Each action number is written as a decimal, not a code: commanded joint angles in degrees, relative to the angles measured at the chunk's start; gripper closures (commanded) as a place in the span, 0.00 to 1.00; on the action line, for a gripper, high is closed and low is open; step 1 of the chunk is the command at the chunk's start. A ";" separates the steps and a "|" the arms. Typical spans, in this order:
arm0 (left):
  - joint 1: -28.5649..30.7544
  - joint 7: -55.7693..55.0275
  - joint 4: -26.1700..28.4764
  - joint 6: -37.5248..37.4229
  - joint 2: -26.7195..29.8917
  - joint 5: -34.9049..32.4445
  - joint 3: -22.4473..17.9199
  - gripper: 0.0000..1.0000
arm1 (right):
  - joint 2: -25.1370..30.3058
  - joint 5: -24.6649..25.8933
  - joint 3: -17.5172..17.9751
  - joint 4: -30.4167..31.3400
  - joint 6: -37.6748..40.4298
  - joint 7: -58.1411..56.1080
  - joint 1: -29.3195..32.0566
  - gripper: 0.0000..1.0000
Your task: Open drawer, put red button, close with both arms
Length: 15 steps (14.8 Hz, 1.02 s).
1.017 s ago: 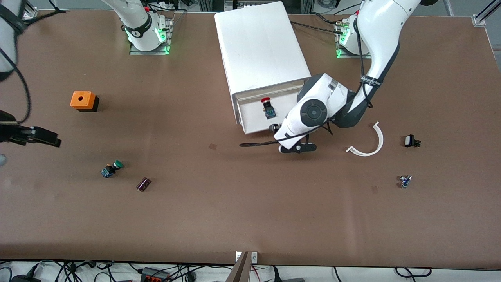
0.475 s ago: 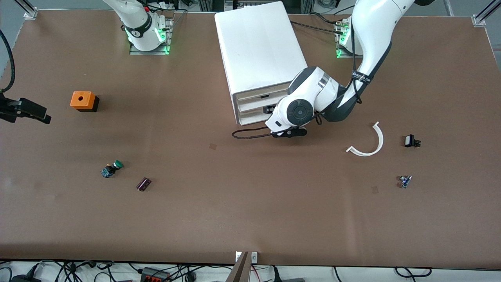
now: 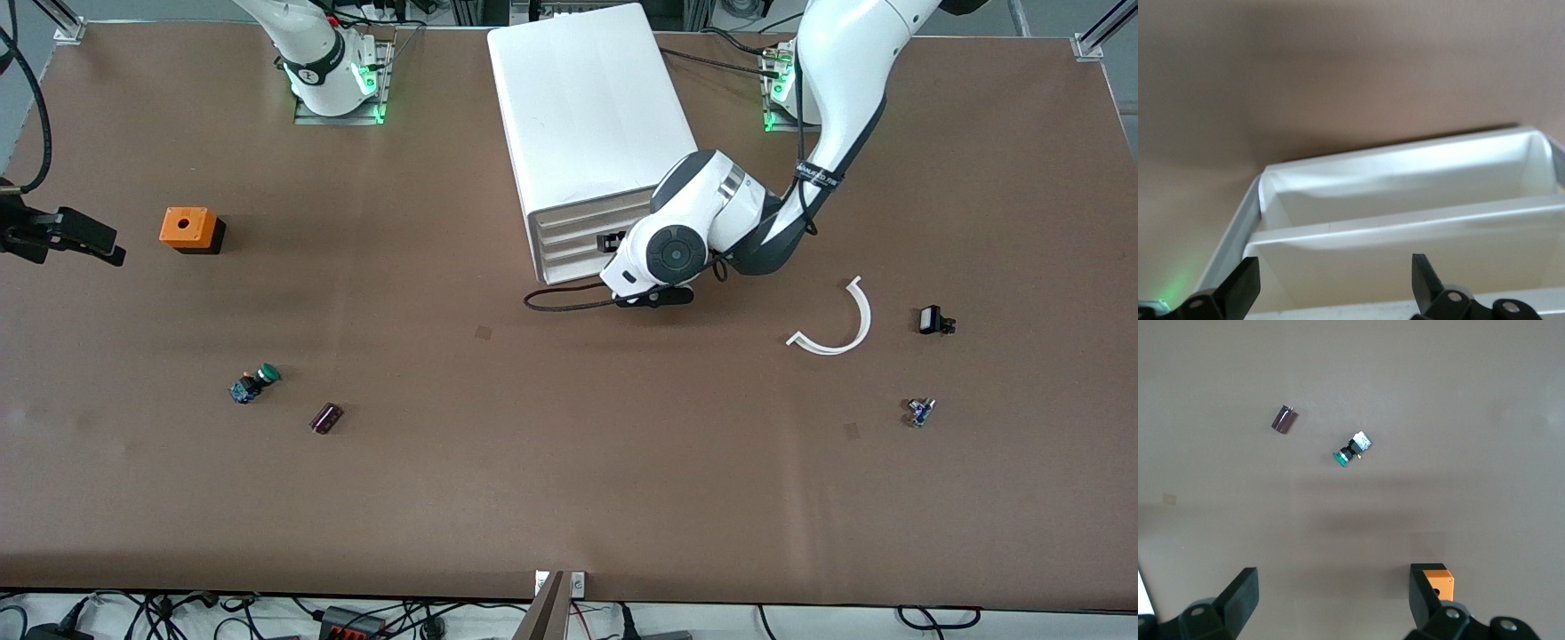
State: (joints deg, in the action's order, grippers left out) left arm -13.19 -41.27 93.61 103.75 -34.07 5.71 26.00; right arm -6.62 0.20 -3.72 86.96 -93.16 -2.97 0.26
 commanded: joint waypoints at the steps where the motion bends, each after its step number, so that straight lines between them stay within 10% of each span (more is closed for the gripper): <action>1: 4.11 0.49 -3.59 -1.00 2.34 -6.37 -0.43 0.00 | 6.61 1.12 1.09 9.43 -4.48 0.68 0.53 0.00; 5: 11.68 3.98 -9.74 -1.26 4.10 -11.41 -0.34 0.00 | 9.88 1.12 0.82 14.73 -8.62 0.51 0.71 0.00; 11: 26.00 38.07 -12.56 -9.95 10.42 -13.79 -0.34 0.00 | 9.09 0.42 0.82 12.01 -6.34 0.15 0.71 0.00; 15: 25.33 46.53 -12.49 -16.71 17.96 -12.39 -6.91 0.00 | 8.12 0.94 1.00 12.00 -6.34 -0.28 0.53 0.00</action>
State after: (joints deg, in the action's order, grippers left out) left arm 14.06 1.28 80.13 91.28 -21.50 -7.02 22.88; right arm 1.92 0.34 -3.50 99.33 -100.20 -2.89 0.38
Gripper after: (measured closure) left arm 0.000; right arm 0.000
